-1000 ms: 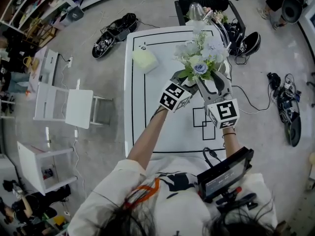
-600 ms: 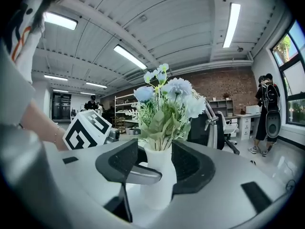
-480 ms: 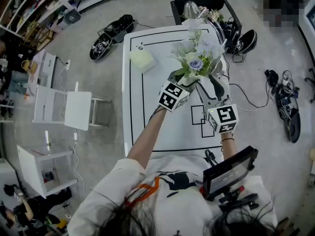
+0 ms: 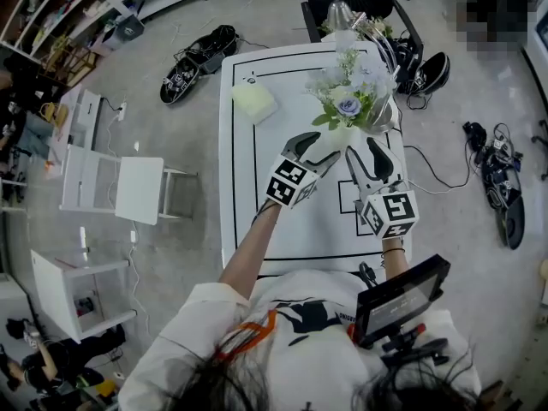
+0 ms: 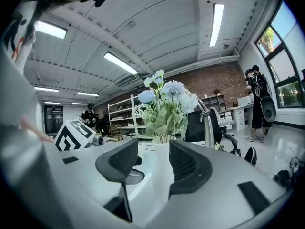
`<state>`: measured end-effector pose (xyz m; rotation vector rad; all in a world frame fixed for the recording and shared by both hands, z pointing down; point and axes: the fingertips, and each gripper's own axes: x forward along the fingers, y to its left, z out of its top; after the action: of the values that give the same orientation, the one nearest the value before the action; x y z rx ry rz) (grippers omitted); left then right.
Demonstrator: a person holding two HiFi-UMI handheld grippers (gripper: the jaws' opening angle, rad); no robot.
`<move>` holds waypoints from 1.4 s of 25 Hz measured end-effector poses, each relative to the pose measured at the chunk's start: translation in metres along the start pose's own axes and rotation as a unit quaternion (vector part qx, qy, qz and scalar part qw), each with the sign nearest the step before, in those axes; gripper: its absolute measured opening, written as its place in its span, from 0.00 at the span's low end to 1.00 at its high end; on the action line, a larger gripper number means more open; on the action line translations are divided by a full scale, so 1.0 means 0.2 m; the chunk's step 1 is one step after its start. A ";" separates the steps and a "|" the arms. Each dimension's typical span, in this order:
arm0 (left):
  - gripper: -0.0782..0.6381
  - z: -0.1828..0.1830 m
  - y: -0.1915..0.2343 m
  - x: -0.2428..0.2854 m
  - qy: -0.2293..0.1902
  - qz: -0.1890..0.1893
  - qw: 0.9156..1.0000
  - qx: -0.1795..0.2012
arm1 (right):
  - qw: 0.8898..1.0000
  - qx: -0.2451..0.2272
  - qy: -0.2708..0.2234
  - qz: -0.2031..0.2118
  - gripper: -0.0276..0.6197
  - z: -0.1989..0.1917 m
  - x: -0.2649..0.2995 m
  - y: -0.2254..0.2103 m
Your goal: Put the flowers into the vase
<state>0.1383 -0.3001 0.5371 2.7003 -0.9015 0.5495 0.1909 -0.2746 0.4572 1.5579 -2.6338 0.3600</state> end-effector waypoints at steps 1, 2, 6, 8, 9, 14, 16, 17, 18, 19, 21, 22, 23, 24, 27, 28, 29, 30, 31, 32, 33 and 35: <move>0.47 0.00 -0.01 -0.03 -0.006 -0.001 1.000 -0.003 | 1.000 0.005 -0.002 0.000 0.37 -0.01 -0.01 0.02; 0.47 0.00 -0.03 -0.07 -0.012 -0.001 1.000 -0.006 | 1.000 0.009 -0.003 0.001 0.37 -0.01 -0.02 0.04; 0.47 0.00 -0.09 -0.21 -0.030 -0.002 1.000 -0.004 | 1.000 0.023 -0.004 0.008 0.37 -0.04 -0.04 0.13; 0.47 0.01 -0.11 -0.28 -0.039 -0.003 0.999 0.000 | 1.000 0.027 -0.003 0.009 0.37 -0.04 -0.04 0.17; 0.47 0.01 -0.13 -0.32 -0.042 -0.004 0.999 0.001 | 1.000 0.028 -0.003 0.009 0.37 -0.05 -0.05 0.19; 0.47 0.00 -0.17 -0.52 -0.058 -0.003 0.998 0.003 | 0.999 0.036 -0.006 0.006 0.32 -0.06 -0.08 0.34; 0.47 0.00 -0.18 -0.60 -0.065 -0.004 0.998 0.003 | 0.999 0.041 -0.009 0.002 0.29 -0.07 -0.09 0.41; 0.47 0.00 -0.19 -0.64 -0.068 -0.005 0.998 0.004 | 0.999 0.044 -0.011 -0.001 0.28 -0.07 -0.10 0.44; 0.47 -0.01 -0.19 -0.68 -0.071 -0.007 0.997 0.004 | 0.999 0.047 -0.012 -0.005 0.27 -0.07 -0.11 0.48; 0.47 -0.01 -0.20 -0.72 -0.074 -0.011 0.997 0.003 | 0.999 0.051 -0.013 -0.010 0.25 -0.08 -0.12 0.51; 0.47 -0.03 -0.21 -0.80 -0.080 -0.020 0.997 0.004 | 0.998 0.062 -0.016 -0.021 0.19 -0.10 -0.13 0.58; 0.47 -0.04 -0.21 -0.83 -0.082 -0.025 0.996 0.004 | 0.997 0.069 -0.018 -0.026 0.17 -0.11 -0.14 0.61; 0.46 -0.05 -0.22 -0.87 -0.083 -0.029 0.996 0.005 | 0.996 0.076 -0.019 -0.031 0.16 -0.12 -0.15 0.65; 0.44 -0.07 -0.22 -0.90 -0.085 -0.033 0.996 0.004 | 0.996 0.083 -0.020 -0.035 0.14 -0.13 -0.16 0.69; 0.40 -0.12 -0.23 -1.01 -0.091 -0.044 0.995 0.001 | 0.994 0.093 -0.020 -0.047 0.11 -0.17 -0.19 0.81; 0.39 -0.13 -0.23 -1.04 -0.093 -0.048 0.995 0.001 | 0.994 0.094 -0.019 -0.051 0.10 -0.18 -0.20 0.85; 0.38 -0.14 -0.23 -1.08 -0.094 -0.052 0.994 0.002 | 0.994 0.095 -0.019 -0.055 0.10 -0.19 -0.21 0.88; 0.36 -0.15 -0.24 -1.12 -0.095 -0.057 0.994 0.003 | 0.993 0.098 -0.020 -0.060 0.09 -0.20 -0.22 0.92; 0.33 -0.16 -0.24 -1.16 -0.097 -0.061 0.993 0.003 | 0.993 0.102 -0.021 -0.064 0.09 -0.20 -0.23 0.96; 0.32 -0.18 -0.25 -1.20 -0.098 -0.066 0.993 0.001 | 0.992 0.107 -0.024 -0.068 0.09 -0.21 -0.24 0.99; 0.31 -0.19 -0.25 -1.23 -0.100 -0.071 0.992 -0.001 | 0.991 0.113 -0.027 -0.073 0.09 -0.22 -0.25 1.03; 0.30 -0.22 -0.25 -1.30 -0.101 -0.080 0.992 -0.003 | 0.989 0.121 -0.033 -0.082 0.09 -0.24 -0.27 1.10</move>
<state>-0.0345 -0.1104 0.4621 2.8270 -0.7217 0.2435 0.0232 -0.1151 0.4568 1.8727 -2.5640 0.6492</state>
